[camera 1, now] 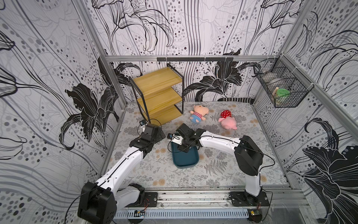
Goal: Take out the wing nut from the storage box
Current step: Pick up the wing nut from the storage box.
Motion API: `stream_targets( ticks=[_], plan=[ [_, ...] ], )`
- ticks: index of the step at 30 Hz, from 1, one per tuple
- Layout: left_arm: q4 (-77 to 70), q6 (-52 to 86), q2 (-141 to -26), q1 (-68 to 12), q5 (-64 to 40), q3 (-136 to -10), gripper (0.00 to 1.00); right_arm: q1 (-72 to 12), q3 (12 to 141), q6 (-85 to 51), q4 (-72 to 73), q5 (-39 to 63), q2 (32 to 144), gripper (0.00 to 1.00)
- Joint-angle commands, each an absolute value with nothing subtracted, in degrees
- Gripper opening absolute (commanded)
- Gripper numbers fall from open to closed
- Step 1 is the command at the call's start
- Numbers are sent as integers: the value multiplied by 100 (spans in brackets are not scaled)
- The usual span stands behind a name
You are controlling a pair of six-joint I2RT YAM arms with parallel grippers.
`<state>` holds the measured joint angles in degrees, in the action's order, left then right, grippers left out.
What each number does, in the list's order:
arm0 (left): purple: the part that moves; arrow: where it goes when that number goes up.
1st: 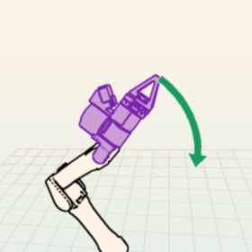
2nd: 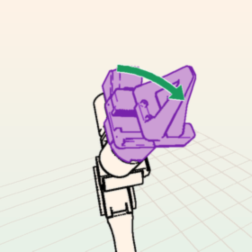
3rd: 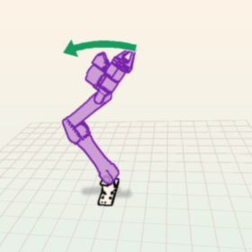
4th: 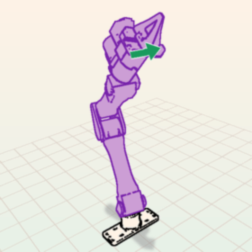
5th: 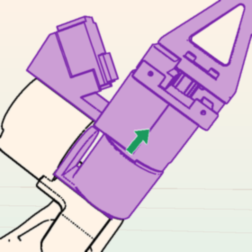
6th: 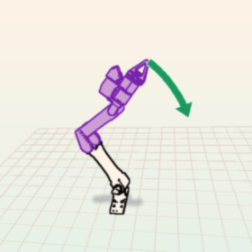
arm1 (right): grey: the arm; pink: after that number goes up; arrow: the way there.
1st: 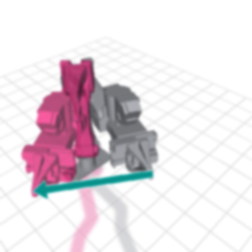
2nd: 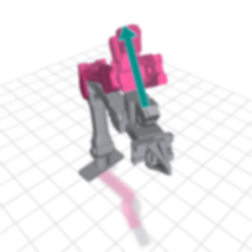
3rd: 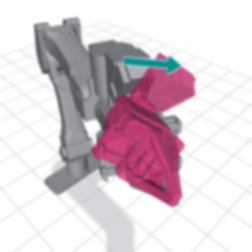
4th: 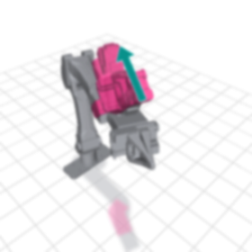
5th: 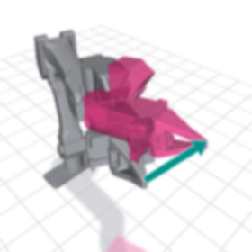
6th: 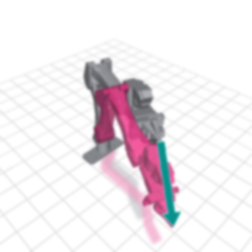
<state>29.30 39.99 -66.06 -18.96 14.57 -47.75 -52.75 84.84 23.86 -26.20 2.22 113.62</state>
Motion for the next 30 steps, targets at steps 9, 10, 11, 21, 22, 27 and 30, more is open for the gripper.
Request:
stream_targets(
  ticks=[9, 10, 11, 21, 22, 27, 30],
  plan=[
    [3067, 3880, -6527, -1779, 1516, -4981, 96, -5061, 8704, 2725, -2851, 500, 11872, 49],
    [3067, 3876, -6537, -1784, 1512, -4997, 96, -5054, 8731, 2745, -2876, 511, 11904, 49],
    [3073, 3876, -6546, -1784, 1520, -5009, 96, -5045, 8759, 2762, -2896, 527, 11939, 49],
    [3094, 3880, -6559, -1775, 1538, -5035, 96, -4920, 8921, 2822, -3022, 709, 12172, 47],
    [3102, 3876, -6564, -1775, 1538, -5036, 96, -4905, 8932, 2835, -3026, 743, 12190, 47],
    [3103, 3872, -6583, -1768, 1549, -5065, 96, -4854, 9039, 2861, -3084, 824, 12295, 45],
    [3102, 3867, -6585, -1766, 1555, -5059, 96, -4843, 9108, 2872, -3110, 908, 12355, 44]
  ],
)
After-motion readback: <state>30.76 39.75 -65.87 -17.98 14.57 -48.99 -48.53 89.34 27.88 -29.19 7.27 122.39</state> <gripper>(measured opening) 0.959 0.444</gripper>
